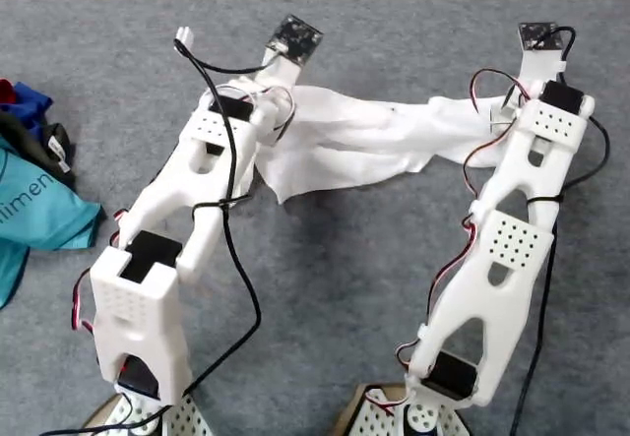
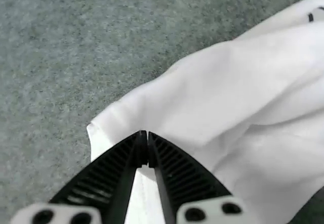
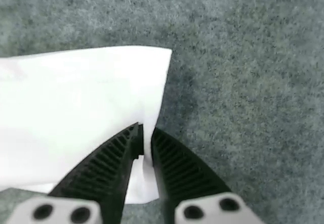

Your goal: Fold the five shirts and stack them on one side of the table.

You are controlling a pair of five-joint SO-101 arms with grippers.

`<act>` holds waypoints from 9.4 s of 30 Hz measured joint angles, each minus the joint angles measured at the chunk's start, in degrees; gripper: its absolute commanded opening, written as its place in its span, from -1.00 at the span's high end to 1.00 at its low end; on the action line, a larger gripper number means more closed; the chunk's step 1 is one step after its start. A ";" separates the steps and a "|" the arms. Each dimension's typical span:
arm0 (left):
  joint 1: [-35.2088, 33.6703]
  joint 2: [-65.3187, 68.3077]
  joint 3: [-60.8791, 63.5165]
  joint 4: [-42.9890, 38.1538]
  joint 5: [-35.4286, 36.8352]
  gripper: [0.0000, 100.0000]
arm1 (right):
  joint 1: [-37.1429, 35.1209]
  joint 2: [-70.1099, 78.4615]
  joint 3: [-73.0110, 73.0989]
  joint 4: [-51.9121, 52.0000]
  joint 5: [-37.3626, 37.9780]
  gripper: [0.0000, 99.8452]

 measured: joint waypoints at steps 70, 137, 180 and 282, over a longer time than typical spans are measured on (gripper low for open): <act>-1.32 10.37 -17.05 22.42 88.97 0.67 | 0.00 0.18 0.00 0.00 1.76 0.99; -7.12 -22.42 -20.22 34.73 70.42 0.96 | -4.75 -9.32 -19.43 22.15 1.76 0.99; -22.95 -44.57 2.90 55.56 16.70 0.96 | -16.97 -74.37 22.95 22.33 18.46 0.99; -18.90 4.66 3.34 17.76 40.18 0.96 | -18.02 -7.65 10.02 22.51 11.52 0.69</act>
